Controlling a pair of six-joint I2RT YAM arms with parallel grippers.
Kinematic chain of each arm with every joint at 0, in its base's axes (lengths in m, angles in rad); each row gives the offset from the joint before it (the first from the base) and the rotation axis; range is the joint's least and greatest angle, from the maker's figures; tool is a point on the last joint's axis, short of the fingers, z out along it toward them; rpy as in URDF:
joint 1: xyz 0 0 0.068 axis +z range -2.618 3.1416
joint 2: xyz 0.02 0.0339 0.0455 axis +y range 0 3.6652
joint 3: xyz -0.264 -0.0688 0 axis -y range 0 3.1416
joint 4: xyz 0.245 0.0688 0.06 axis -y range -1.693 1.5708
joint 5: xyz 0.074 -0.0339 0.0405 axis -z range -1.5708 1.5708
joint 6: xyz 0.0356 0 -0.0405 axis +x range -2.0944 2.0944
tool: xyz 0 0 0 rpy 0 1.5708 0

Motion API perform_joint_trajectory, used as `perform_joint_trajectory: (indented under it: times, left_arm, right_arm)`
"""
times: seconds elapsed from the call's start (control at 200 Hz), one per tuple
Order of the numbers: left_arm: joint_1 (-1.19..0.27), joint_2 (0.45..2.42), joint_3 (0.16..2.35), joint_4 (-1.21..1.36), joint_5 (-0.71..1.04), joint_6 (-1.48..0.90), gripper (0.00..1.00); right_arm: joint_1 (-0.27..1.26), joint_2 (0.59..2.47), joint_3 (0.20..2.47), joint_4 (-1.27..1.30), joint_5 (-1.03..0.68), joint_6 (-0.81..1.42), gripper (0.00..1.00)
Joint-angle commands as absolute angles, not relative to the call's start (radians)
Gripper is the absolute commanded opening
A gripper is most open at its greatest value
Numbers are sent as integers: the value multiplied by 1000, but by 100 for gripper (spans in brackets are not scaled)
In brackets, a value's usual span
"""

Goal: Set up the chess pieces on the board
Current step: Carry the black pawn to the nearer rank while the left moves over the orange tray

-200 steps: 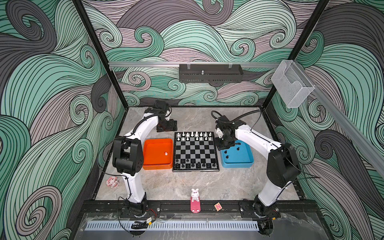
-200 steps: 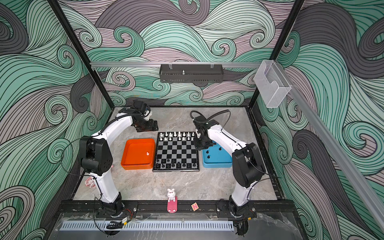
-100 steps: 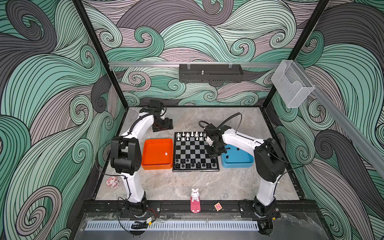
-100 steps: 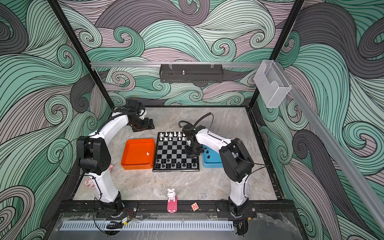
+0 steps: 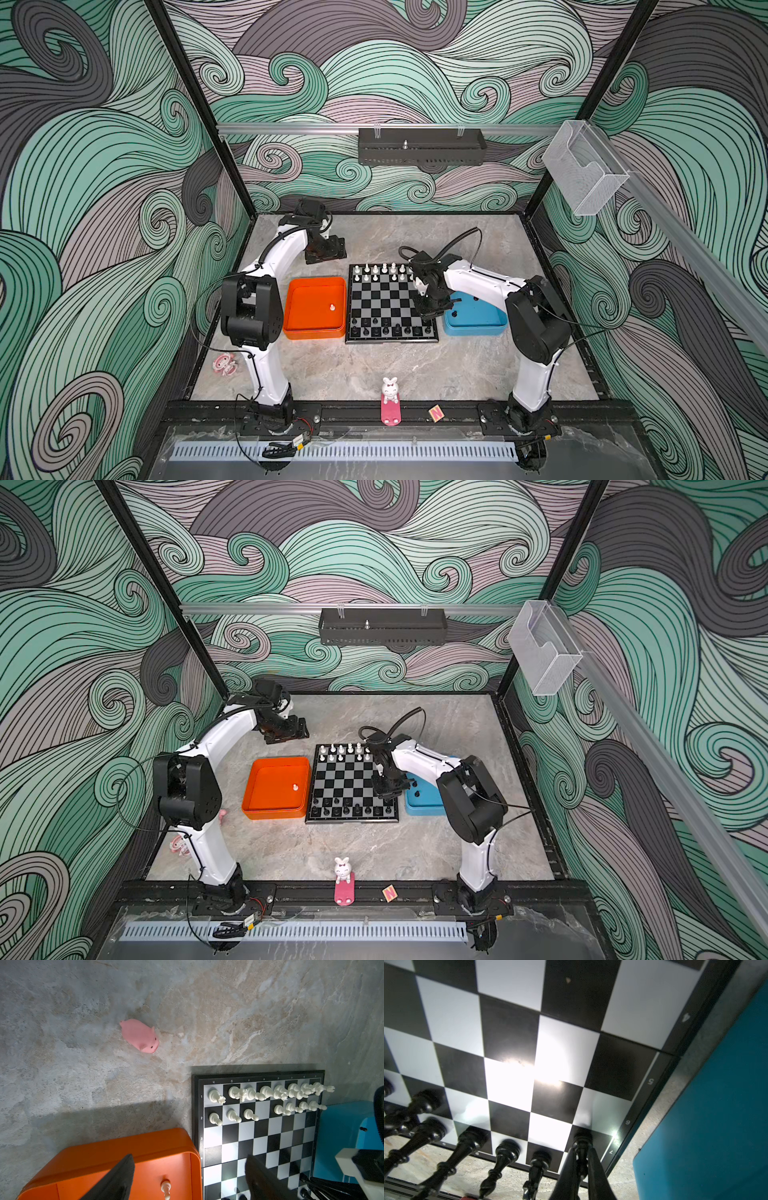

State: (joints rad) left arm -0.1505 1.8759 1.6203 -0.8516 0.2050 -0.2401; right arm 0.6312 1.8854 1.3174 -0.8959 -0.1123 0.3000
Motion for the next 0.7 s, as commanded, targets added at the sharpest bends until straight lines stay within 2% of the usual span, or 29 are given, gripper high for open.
perform_joint_trajectory:
  times: [0.0,0.696]
  left_arm:
    - [-147,1874,1617,-869,222,-251,86]
    - [-145,1879,1618,-871,229,-255,86]
  right_arm:
    - [634,1898,1304,-909,-91,310,13]
    - [634,1883,1307,-918,-63,311,13]
